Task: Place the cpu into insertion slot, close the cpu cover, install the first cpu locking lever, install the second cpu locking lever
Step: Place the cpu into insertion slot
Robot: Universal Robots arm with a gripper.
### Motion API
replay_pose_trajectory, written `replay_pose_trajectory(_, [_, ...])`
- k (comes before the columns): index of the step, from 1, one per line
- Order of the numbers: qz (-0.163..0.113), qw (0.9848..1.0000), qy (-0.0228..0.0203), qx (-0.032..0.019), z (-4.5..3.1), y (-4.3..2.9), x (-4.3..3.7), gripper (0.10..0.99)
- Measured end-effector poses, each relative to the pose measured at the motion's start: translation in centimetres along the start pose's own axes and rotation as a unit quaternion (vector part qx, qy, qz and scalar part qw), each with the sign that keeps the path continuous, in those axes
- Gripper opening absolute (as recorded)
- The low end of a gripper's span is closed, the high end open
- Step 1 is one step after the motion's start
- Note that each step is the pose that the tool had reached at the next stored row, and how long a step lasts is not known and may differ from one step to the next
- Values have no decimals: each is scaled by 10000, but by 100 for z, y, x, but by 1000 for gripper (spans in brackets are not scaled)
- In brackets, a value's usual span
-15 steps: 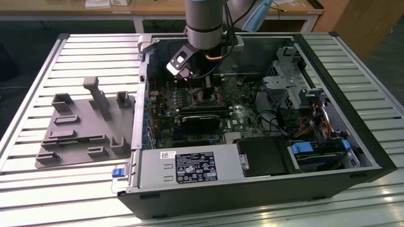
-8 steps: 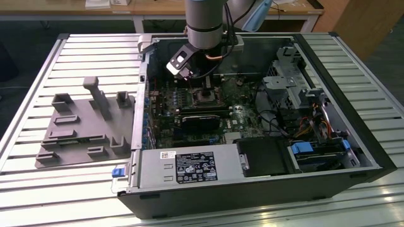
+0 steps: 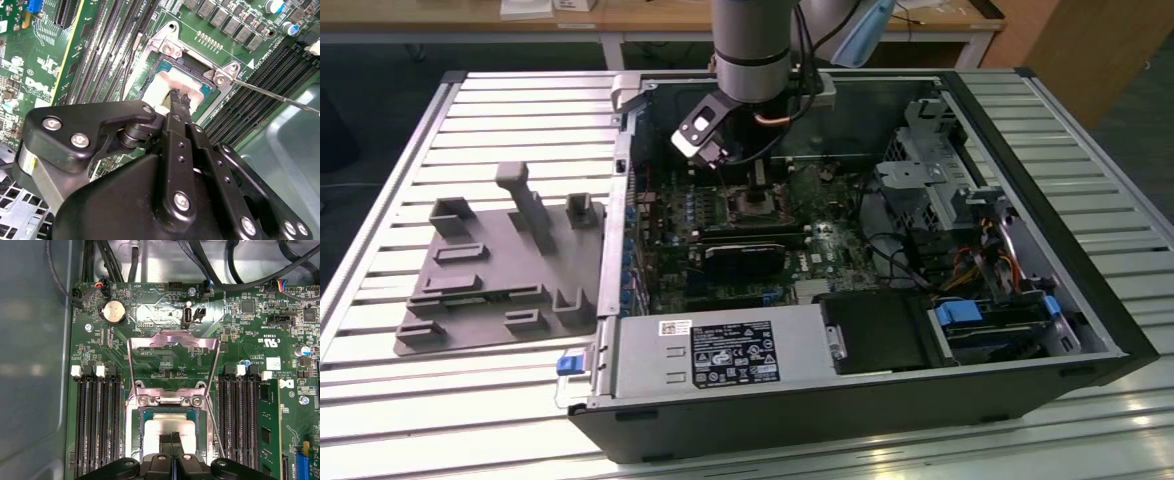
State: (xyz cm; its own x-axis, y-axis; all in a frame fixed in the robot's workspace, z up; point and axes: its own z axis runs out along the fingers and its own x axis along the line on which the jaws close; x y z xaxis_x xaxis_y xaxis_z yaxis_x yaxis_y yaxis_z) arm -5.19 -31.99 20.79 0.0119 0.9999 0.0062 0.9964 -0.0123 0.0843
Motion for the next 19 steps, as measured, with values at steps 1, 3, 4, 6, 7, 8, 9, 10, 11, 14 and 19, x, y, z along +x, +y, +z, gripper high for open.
replay_pose_trajectory(1, [0,10000,1,-1,-11,1,0,102])
replay_pose_trajectory(3, [0,10000,2,-2,-44,4,1,102])
replay_pose_trajectory(4, [0,10000,2,-2,-60,6,1,102])
replay_pose_trajectory(6, [0,10000,2,-1,-81,7,1,102])
replay_pose_trajectory(7, [-1,10000,2,-2,-83,10,2,102])
replay_pose_trajectory(8, [0,10000,3,-2,-85,15,2,102])
replay_pose_trajectory(9, [0,10000,2,-1,-90,21,1,102])
replay_pose_trajectory(10, [0,10000,2,-1,-98,27,1,102])
replay_pose_trajectory(11, [1,10000,1,-1,-112,33,2,102])
replay_pose_trajectory(14, [1,10000,2,-1,-152,49,2,102])
replay_pose_trajectory(19, [1,10000,2,-1,-210,79,3,102])
